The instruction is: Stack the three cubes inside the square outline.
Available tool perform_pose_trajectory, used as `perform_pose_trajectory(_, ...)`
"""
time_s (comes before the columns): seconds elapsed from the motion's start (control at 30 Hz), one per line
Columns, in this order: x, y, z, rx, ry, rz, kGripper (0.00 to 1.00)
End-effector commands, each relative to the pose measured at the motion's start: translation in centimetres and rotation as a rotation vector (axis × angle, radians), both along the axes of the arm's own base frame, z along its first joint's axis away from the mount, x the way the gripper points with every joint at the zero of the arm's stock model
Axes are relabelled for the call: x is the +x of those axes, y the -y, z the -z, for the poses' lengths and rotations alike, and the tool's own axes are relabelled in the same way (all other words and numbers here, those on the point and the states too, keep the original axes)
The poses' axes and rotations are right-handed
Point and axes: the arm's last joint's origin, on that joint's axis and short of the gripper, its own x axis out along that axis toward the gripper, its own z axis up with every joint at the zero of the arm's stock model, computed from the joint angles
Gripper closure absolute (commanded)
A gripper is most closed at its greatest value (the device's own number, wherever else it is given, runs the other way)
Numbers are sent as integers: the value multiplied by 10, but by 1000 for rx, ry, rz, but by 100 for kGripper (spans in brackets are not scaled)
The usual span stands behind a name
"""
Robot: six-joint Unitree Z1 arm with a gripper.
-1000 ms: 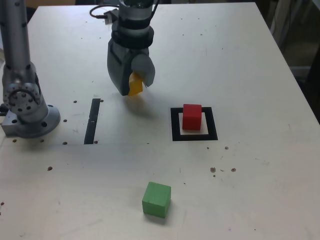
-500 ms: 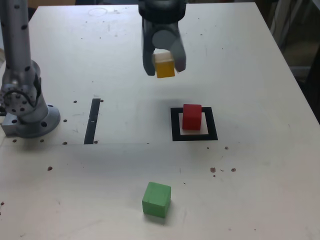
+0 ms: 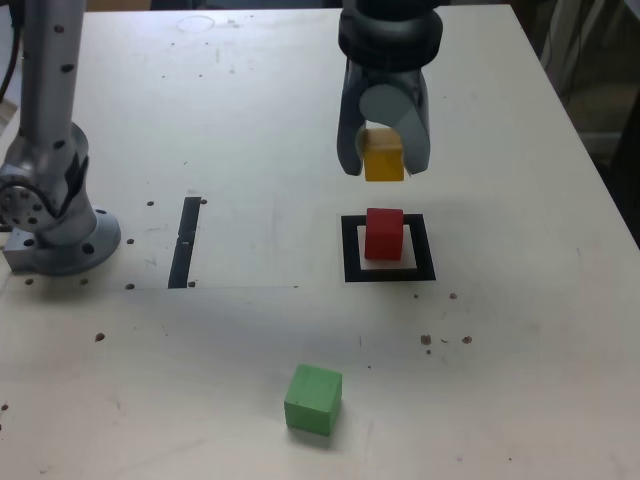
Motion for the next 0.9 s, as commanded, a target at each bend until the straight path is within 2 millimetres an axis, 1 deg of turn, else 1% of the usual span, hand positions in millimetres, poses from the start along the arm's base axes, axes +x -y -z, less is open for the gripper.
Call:
perform_pose_trajectory(0.0, 4, 3, 3, 12, 0, -1, 65)
perform_pose_trajectory(0.23, 6, 13, 11, 36, -15, 1, 65)
perform_pose_trajectory(0.47, 3, 37, 16, 42, -32, 25, 65)
perform_pose_trajectory(0.57, 1, 44, 20, 42, -44, 33, 65)
perform_pose_trajectory(0.73, 0, 47, 27, 44, -70, 38, 65)
perform_pose_trajectory(0.87, 3, 47, 33, 45, -79, 38, 65)
